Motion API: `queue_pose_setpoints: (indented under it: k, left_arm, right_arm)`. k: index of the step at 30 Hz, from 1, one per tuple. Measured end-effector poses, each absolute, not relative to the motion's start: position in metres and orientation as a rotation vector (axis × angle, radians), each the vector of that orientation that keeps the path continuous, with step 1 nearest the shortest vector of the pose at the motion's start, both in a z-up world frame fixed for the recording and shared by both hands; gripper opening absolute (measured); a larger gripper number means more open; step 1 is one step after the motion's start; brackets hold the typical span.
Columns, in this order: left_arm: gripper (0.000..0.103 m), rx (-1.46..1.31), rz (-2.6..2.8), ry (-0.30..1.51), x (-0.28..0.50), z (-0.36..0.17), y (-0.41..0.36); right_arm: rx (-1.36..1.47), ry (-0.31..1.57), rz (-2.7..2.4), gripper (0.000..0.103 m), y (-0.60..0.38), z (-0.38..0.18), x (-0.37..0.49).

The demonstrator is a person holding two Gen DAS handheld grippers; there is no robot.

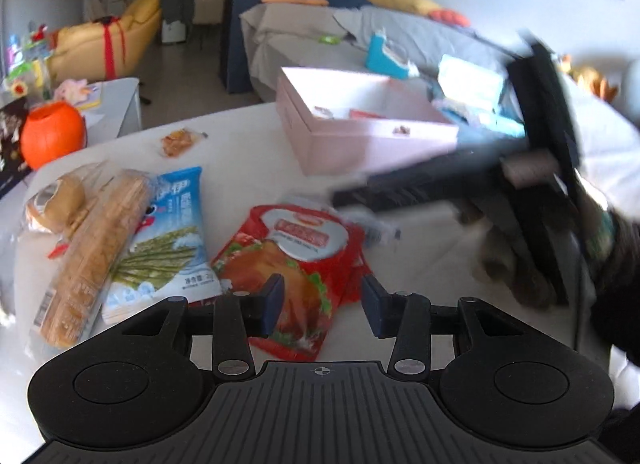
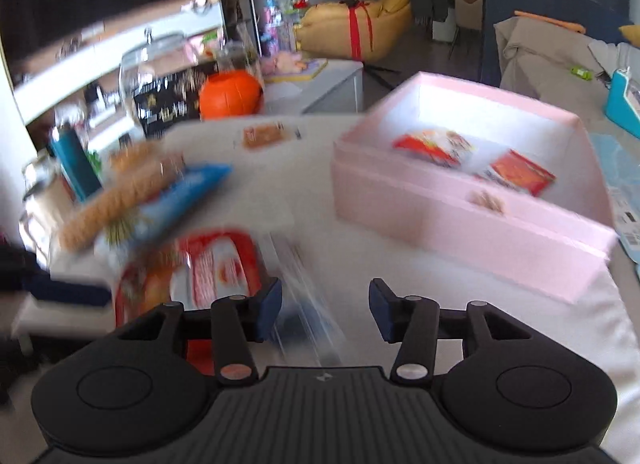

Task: Organize snacks
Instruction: 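Grasp the clear blueberry hawthorn-stick packet with the right tool, then grasp the red roast-chicken bag with the left tool while the right tool holds the hawthorn packet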

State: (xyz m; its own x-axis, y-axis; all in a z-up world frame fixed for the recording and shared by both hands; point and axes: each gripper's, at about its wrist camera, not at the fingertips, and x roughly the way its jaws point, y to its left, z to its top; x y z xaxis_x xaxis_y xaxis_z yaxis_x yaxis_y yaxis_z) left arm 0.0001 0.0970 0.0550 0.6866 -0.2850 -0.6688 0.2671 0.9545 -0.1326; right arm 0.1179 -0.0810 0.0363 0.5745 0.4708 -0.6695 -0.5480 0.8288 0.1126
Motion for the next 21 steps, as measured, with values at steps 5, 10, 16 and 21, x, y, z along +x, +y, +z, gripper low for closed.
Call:
queue_pose_setpoints:
  k: [5,10,16,21]
  left_arm:
    - [0.047,0.082,-0.229,0.785,0.009,0.043,0.088]
    - [0.047,0.077,-0.184,0.8,0.018,0.036,0.092]
    - [0.049,0.036,-0.165,0.795,0.028,0.033,0.095]
    - [0.053,-0.011,-0.161,0.798,0.04,0.031,0.084]
  right_arm:
    - [-0.097,0.853,0.643,0.049,-0.035,0.026,0.155]
    - [-0.237,0.798,0.569,0.037,-0.022,0.019,0.137]
    - [-0.214,0.773,0.475,0.037,-0.081,0.019,0.109]
    - [-0.103,0.731,0.323,0.038,-0.148,0.013,0.099]
